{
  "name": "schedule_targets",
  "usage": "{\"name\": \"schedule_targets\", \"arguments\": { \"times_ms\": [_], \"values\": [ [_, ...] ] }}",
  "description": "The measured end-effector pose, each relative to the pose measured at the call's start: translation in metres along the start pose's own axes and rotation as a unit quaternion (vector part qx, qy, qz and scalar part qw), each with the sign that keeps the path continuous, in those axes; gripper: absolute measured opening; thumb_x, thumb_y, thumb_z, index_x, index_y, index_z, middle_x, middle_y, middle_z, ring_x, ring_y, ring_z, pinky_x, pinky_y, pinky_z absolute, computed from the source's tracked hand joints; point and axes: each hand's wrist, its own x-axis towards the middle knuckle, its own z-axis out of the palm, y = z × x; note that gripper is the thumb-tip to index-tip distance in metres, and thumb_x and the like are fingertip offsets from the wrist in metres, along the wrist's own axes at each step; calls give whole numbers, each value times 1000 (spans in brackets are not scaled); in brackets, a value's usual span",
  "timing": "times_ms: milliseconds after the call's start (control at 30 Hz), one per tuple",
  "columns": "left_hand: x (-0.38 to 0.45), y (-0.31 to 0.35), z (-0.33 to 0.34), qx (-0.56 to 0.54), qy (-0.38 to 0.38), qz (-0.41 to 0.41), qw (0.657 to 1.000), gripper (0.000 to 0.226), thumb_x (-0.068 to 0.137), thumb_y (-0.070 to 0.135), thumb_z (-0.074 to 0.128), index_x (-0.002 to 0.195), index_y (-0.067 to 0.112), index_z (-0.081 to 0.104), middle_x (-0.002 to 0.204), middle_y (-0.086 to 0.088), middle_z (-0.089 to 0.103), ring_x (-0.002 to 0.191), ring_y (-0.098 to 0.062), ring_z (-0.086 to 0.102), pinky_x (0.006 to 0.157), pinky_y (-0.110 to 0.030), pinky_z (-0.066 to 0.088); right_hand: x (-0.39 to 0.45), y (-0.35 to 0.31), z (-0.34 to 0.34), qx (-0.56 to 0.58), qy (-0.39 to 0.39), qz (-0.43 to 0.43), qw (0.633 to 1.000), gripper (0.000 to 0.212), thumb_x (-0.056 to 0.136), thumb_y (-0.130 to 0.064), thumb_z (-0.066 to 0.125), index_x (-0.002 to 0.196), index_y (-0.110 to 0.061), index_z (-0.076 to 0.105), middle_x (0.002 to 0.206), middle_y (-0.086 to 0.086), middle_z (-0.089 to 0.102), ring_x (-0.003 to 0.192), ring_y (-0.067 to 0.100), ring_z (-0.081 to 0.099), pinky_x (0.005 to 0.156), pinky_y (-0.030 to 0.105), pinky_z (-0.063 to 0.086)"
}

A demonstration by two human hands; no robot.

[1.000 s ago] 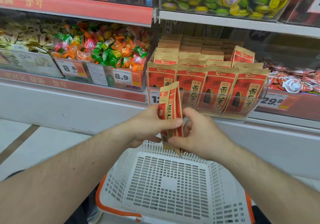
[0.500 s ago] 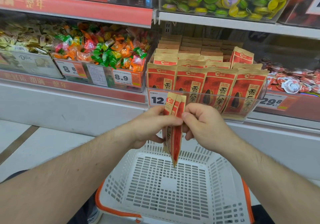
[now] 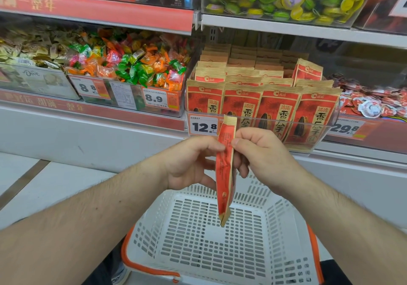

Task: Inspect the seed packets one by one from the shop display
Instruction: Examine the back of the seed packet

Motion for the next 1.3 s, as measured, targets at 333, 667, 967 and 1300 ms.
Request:
{"name": "schedule_targets", "arguments": {
  "times_ms": [333, 667, 967, 1300],
  "values": [
    [-5, 7, 4, -29, 95, -21, 995, 13, 75, 25, 65, 78, 15, 72, 85, -5, 68, 83, -24, 64, 74, -48, 57, -2, -1, -6, -49, -28, -3, 998, 32, 100, -20, 49, 76, -5, 63, 58, 3, 62, 46, 17, 55, 49, 24, 43],
    [-4, 14, 2, -93, 168, 7, 981, 25, 93, 19, 54, 69, 14, 62, 71, -4, 64, 82, -29, 57, 78, -53, 55, -14, -8, -5, -306, -186, 52, 932, 28, 93, -29, 63, 71, -11, 68, 66, 5, 70, 55, 16, 68, 63, 45, 59],
    [-5, 10, -2, -101, 131, -11, 986, 12, 76, 23, 60, 79, 12, 63, 76, -4, 64, 78, -28, 63, 71, -49, 58, -14, -6, -12, -222, -250, 81, 939, 26, 102, -13, 51, 81, -7, 66, 68, -1, 70, 59, 14, 67, 60, 26, 52],
    [-4, 10, -7, -102, 135, 3, 985, 18, 66, 23, 68, 79, 12, 61, 78, -5, 65, 81, -28, 61, 72, -50, 58, -10, -3, -12, -209, -214, 52, 953, 23, 89, -27, 70, 76, -8, 68, 63, 8, 65, 56, 18, 64, 60, 36, 56]
  ]
}}
